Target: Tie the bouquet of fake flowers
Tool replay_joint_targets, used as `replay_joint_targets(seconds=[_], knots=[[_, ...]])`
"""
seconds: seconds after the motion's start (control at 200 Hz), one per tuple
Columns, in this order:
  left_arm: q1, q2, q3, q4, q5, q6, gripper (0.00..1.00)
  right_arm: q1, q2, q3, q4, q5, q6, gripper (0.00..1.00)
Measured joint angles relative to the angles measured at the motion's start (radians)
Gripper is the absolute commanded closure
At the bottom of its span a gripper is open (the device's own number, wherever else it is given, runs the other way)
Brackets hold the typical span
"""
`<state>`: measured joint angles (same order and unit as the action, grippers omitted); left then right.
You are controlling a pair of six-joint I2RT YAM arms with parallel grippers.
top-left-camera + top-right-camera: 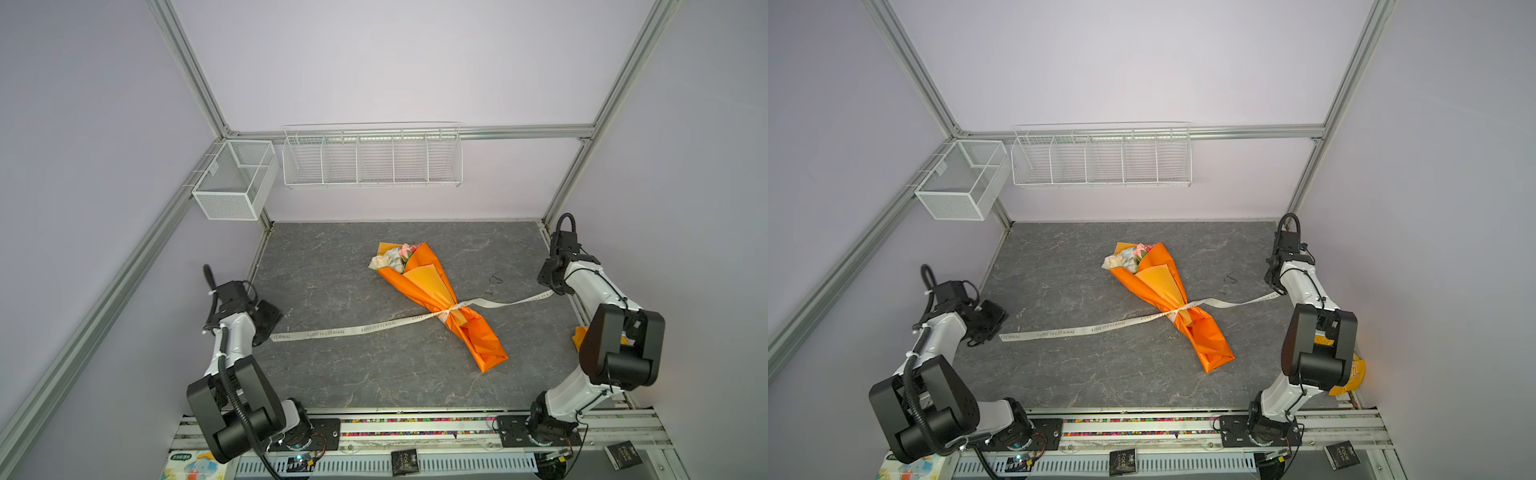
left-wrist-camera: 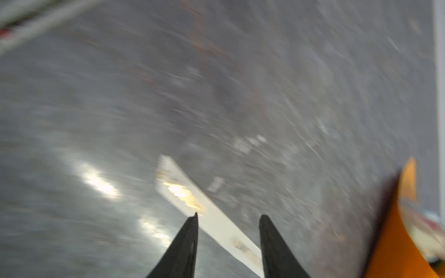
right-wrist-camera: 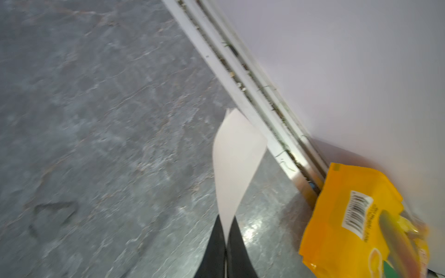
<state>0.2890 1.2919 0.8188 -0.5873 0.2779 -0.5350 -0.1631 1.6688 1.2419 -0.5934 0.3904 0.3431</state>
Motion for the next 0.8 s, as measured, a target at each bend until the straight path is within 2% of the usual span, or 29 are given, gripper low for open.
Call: replay_joint_targets(seconds=[0.065, 0.125, 0.215, 0.255, 0.27, 0.29, 0.325, 0.415, 0.62, 0.8], knots=[[-0.198, -0.041, 0.003, 0.042, 0.019, -0.049, 0.52, 0.008, 0.000, 0.001, 0.000, -0.050, -0.008, 0.93], [-0.372, -0.066, 0.003, 0.092, 0.021, -0.077, 0.46, 0.008, 0.000, 0.004, -0.001, -0.094, -0.016, 0.86], [-0.608, -0.058, 0.006, 0.166, 0.008, -0.076, 0.43, 0.006, 0.003, 0.028, -0.016, -0.176, -0.048, 0.62], [-0.690, -0.034, 0.014, 0.184, 0.008, -0.054, 0.43, 0.007, 0.004, 0.041, -0.022, -0.208, -0.054, 0.65], [-0.724, -0.018, 0.018, 0.192, 0.006, -0.040, 0.43, 0.007, 0.004, 0.047, -0.024, -0.225, -0.054, 0.73], [-0.755, -0.001, 0.026, 0.195, 0.005, -0.027, 0.43, 0.007, 0.004, 0.051, -0.026, -0.239, -0.061, 0.79], [-0.811, 0.044, 0.046, 0.201, 0.003, 0.007, 0.42, 0.008, 0.003, 0.060, -0.027, -0.267, -0.066, 0.78], [-0.907, 0.166, 0.112, 0.211, -0.007, 0.092, 0.37, 0.008, 0.003, 0.063, -0.031, -0.322, -0.073, 0.59], [-1.037, 0.407, 0.270, 0.215, -0.015, 0.290, 0.31, 0.008, -0.008, 0.043, -0.054, -0.426, -0.055, 0.55], [-1.062, 0.498, 0.331, 0.222, 0.012, 0.406, 0.27, 0.016, -0.035, -0.079, -0.022, -0.603, 0.065, 0.48]])
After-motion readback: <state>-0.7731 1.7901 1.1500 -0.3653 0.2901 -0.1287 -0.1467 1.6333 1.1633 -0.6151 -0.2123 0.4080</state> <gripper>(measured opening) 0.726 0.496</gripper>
